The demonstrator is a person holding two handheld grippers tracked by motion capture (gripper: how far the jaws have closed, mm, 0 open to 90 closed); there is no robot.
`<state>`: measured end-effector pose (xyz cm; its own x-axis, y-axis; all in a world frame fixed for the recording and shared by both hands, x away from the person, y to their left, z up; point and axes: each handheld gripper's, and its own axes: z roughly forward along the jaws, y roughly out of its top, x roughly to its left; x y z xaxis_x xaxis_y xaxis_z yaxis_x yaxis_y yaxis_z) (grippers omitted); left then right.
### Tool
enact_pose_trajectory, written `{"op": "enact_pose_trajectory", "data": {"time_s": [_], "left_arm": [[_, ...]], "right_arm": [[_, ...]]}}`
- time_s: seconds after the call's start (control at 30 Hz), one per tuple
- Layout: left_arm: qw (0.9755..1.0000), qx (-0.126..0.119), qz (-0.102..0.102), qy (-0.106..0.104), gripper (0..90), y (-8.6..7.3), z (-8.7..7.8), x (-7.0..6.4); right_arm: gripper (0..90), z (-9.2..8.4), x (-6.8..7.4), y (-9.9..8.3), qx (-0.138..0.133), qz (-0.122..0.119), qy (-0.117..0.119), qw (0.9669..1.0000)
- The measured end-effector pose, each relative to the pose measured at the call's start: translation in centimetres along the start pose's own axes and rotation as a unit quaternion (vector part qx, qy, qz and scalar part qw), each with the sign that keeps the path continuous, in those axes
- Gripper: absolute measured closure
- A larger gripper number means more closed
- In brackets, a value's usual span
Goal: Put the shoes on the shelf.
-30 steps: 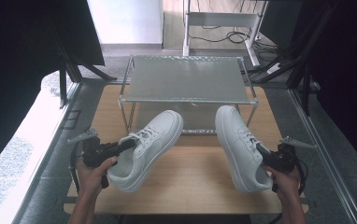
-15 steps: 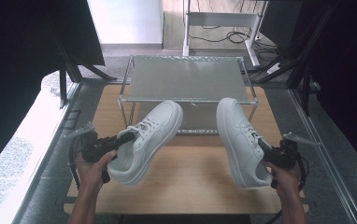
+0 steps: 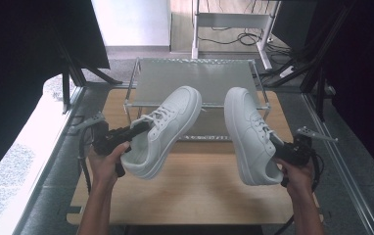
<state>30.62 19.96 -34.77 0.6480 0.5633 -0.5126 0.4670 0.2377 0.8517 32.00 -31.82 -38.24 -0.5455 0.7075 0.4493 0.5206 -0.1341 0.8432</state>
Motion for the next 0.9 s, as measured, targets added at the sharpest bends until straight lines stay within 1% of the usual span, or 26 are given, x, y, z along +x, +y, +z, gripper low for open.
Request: {"op": "enact_pose_trajectory", "data": {"time_s": [0.03,0.07,0.17,0.2,0.23,0.3,0.33,0.37,0.4,0.43,0.47,0.53,0.6,0.67,0.7,0.73,0.77,0.8,0.87,0.9], "left_arm": [[1.0000,0.000,0.000,0.000,82.3,0.0,0.0,0.0],[1.0000,-0.002,0.008,0.000,82.3,0.5,0.4,-0.2],[0.9999,-0.002,0.010,0.000,82.3,0.8,0.7,-0.2],[0.9999,-0.003,0.012,0.000,82.4,1.2,1.1,-0.3],[0.9999,-0.003,0.012,0.000,82.4,1.2,1.1,-0.3],[0.9999,-0.004,0.011,0.002,82.5,1.5,1.3,-0.4],[0.9999,-0.005,0.011,0.003,82.5,1.6,1.4,-0.4],[0.9999,-0.005,0.009,0.004,82.5,1.9,1.6,-0.4],[0.9999,-0.007,0.009,0.005,82.5,2.1,1.7,-0.5],[0.9999,-0.007,0.009,0.005,82.5,2.1,1.7,-0.5],[0.9999,-0.010,0.009,0.008,82.5,2.4,1.9,-0.5],[0.9999,-0.011,0.009,0.008,82.5,2.6,1.9,-0.5],[0.9998,-0.013,0.008,0.013,82.5,3.1,2.2,-0.4],[0.9997,-0.013,0.015,0.016,82.5,3.5,2.4,-0.3],[0.9997,-0.013,0.015,0.016,82.5,3.5,2.4,-0.3],[0.9997,-0.012,0.011,0.018,82.5,4.0,2.8,0.0],[0.9997,-0.012,0.011,0.018,82.6,4.0,2.8,0.0],[0.9997,-0.010,0.010,0.022,82.5,4.5,3.1,0.3],[0.9996,-0.009,0.012,0.025,82.5,5.0,3.4,0.4],[0.9996,-0.009,0.012,0.025,82.6,5.0,3.4,0.4]], "right_arm": [[86.4,0.0,0.0,0.0,0.000,0.000,0.000,1.0000],[86.4,0.1,0.2,0.6,-0.006,-0.001,-0.002,1.0000],[86.4,0.2,0.3,1.1,-0.008,-0.003,-0.004,1.0000],[86.4,0.3,0.5,1.7,-0.010,-0.006,-0.005,0.9999],[86.4,0.3,0.5,1.7,-0.010,-0.006,-0.005,0.9999],[86.4,0.4,0.8,2.6,-0.011,-0.011,-0.010,0.9998],[86.4,0.4,0.8,2.6,-0.011,-0.011,-0.010,0.9998],[86.4,0.4,0.8,2.9,-0.011,-0.014,-0.012,0.9998],[86.4,0.6,1.1,3.7,-0.011,-0.014,-0.013,0.9998],[86.4,0.6,1.1,3.7,-0.011,-0.014,-0.013,0.9998],[86.4,0.7,1.2,4.4,-0.013,-0.014,-0.012,0.9998],[86.4,0.8,1.4,5.0,-0.018,-0.018,-0.014,0.9996],[86.4,0.8,1.6,5.6,-0.017,-0.018,-0.015,0.9996],[86.4,0.9,1.7,6.3,-0.015,-0.023,-0.017,0.9995],[86.4,0.9,1.7,6.3,-0.015,-0.023,-0.017,0.9995],[86.4,1.1,1.8,6.9,-0.014,-0.021,-0.018,0.9995],[86.4,1.2,1.8,7.2,-0.012,-0.020,-0.019,0.9995],[86.4,1.3,1.9,7.5,-0.012,-0.022,-0.024,0.9994],[86.4,1.5,2.0,7.9,-0.011,-0.022,-0.027,0.9993],[86.4,1.5,2.0,7.9,-0.011,-0.022,-0.027,0.9993]]}}
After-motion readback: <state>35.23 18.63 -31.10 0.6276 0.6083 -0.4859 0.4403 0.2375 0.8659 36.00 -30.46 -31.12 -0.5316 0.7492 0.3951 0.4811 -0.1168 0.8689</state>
